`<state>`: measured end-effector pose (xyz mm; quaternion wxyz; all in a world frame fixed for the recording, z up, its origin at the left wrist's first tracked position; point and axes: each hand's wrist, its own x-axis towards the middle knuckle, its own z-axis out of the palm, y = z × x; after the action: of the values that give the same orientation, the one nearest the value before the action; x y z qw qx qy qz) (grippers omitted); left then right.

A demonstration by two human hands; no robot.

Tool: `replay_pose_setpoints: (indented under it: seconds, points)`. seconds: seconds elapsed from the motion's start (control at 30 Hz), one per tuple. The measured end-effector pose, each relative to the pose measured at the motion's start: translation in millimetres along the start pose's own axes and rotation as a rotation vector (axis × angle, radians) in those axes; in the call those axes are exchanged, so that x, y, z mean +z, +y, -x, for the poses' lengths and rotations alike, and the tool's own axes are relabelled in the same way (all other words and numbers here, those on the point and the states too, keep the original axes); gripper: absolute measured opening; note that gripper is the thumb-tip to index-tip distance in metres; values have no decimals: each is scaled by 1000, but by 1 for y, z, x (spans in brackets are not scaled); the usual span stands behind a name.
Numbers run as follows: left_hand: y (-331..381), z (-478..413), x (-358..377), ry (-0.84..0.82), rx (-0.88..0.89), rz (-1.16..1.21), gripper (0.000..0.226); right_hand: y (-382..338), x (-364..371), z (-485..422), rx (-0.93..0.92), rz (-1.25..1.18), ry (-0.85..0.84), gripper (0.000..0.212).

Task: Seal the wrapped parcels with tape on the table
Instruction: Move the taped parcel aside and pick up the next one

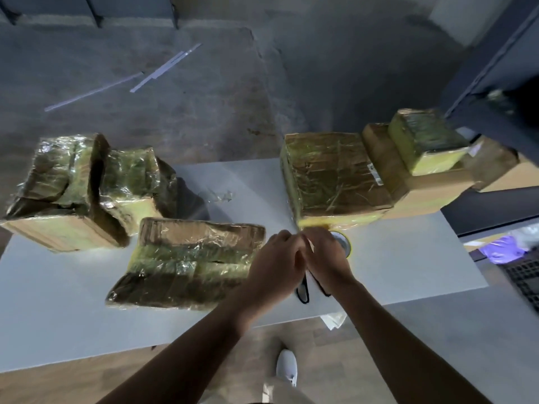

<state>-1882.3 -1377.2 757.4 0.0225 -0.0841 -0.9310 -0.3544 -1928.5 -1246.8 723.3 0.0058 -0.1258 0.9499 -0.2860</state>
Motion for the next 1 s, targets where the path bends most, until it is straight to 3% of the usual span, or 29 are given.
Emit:
replay_pose_setpoints:
  seconds: [0.2, 0.37, 0.47, 0.7, 1.0]
  points:
    - [15, -27, 38, -166, -286, 128, 10, 37, -3, 15, 197, 85, -85, 19]
    - [4, -42, 61, -248, -582, 288, 18, 68, 12, 14, 229, 129, -79, 16]
    - [3, -45, 68, -271, -630, 288, 15, 83, 16, 13, 257, 192, -134, 29]
    - [1, -42, 74, -321, -698, 318, 18, 98, 18, 7, 258, 340, -252, 27]
    - [4, -38, 53, -210, -769, 405, 13, 52, 8, 11, 108, 153, -80, 23]
